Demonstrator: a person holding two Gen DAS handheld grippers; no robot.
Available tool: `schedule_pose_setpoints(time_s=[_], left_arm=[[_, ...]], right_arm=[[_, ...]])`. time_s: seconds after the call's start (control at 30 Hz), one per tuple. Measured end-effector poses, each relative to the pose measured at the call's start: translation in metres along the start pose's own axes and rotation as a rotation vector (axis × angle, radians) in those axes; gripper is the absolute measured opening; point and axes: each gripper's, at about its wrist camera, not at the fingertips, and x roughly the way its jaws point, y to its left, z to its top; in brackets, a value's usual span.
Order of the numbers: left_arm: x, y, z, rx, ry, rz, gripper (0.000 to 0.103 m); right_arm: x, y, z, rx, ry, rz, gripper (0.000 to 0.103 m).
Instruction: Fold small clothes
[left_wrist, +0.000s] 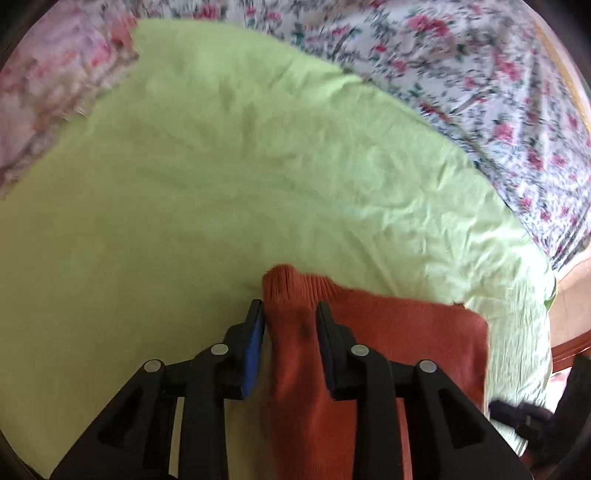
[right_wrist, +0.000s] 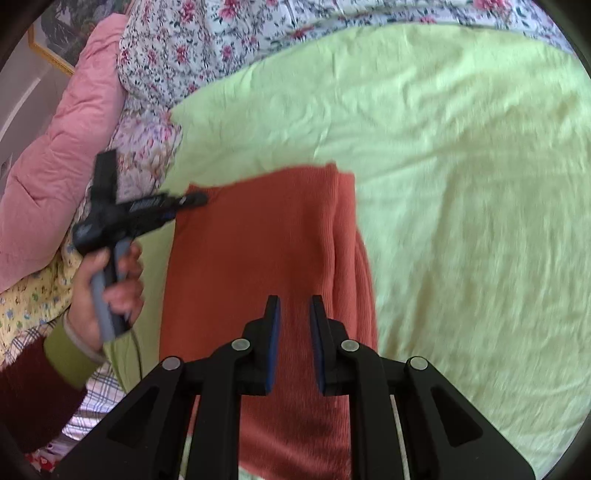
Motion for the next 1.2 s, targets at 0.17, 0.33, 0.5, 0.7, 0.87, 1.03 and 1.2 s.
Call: schedule_pose_setpoints(time_s=[0.17, 0.33, 0.5, 0.7, 0.87, 1.03, 1.2], left_arm=[[-0.053, -0.003, -0.043, -0.016, -0.038, -0.049, 0.034], [-0.064, -0.027, -0.098, -0.017, 0.046, -0.214, 0.032], [-0.016, -0.03, -0.137, 0.018, 0.17, -0.135, 0.017], [-0.018, -0.029, -0.121, -0.003, 0.16, -0.143, 0.013], [-0.05, -0.041, -0.147, 0.048, 0.163, -0.189, 0.022], [-0.062, -0.045, -0.191, 0.108, 0.197, -0.186, 0.024], [-0.054, -0.061, -0.202, 0.194, 0.194, -0.113, 0.025]], right_arm=[[0.004, 0.006, 0.015, 0.01, -0.024, 0.023, 0.017], [0.017, 0.015, 0.016, -0.012, 0.008, 0.016, 0.017], [0.055, -0.016, 0.009, 0.061, 0.106, -0.091, 0.009], [0.051, -0.025, 0.015, 0.125, 0.057, -0.089, 0.0], [0.011, 0.004, -0.007, 0.082, 0.027, -0.055, 0.006], [-0.013, 0.031, -0.065, -0.044, 0.1, -0.088, 0.019], [0.003, 0.009, -0.094, -0.02, 0.107, -0.153, 0.02]])
